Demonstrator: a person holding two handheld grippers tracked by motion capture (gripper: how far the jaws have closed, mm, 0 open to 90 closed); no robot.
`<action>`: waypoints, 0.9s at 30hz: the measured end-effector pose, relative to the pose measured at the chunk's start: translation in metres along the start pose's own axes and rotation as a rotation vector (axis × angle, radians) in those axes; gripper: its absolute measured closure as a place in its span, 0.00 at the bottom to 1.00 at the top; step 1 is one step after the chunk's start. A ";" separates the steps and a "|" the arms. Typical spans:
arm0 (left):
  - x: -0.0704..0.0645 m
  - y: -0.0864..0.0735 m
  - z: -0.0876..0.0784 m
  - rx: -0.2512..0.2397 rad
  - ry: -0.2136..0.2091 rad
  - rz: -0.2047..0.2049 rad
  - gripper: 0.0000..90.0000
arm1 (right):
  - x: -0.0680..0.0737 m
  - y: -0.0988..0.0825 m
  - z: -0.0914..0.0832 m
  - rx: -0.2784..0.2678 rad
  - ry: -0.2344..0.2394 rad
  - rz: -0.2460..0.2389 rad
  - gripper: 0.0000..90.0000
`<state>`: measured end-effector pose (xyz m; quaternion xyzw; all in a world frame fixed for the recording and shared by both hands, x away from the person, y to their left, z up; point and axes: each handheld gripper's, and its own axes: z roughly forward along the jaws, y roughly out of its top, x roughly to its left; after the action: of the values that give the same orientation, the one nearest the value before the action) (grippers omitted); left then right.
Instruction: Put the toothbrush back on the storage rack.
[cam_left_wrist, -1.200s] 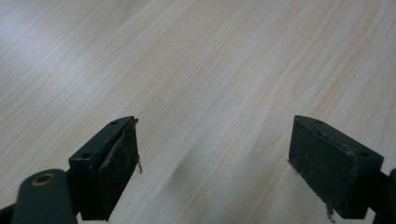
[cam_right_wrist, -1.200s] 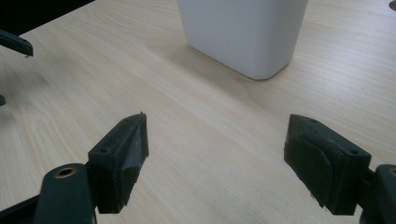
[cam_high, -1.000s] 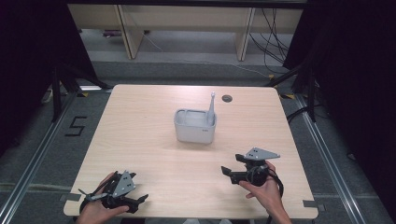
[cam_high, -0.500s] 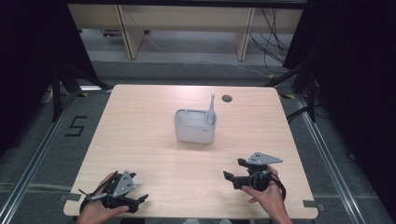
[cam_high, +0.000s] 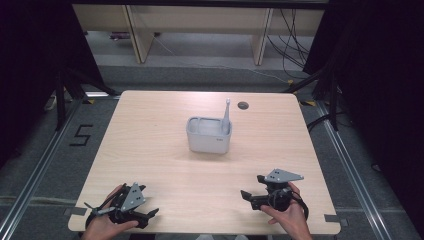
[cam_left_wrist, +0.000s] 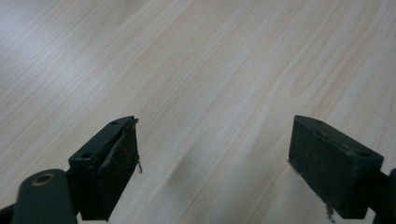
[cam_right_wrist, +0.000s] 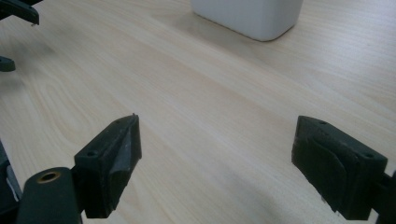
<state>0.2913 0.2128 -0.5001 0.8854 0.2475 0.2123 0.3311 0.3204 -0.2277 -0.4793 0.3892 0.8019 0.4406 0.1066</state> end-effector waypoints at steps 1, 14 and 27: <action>0.000 0.000 0.000 0.001 0.000 0.000 0.17 | -0.001 0.000 -0.001 0.005 -0.011 -0.021 0.18; -0.001 0.000 0.001 -0.008 -0.001 -0.005 0.17 | 0.005 -0.010 -0.005 0.043 -0.021 -0.010 0.18; -0.001 0.000 0.001 -0.007 -0.002 -0.004 0.17 | 0.005 -0.020 -0.007 0.083 -0.021 -0.072 0.18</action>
<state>0.2912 0.2120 -0.5010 0.8841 0.2481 0.2118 0.3346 0.3031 -0.2349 -0.4900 0.3689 0.8317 0.3988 0.1144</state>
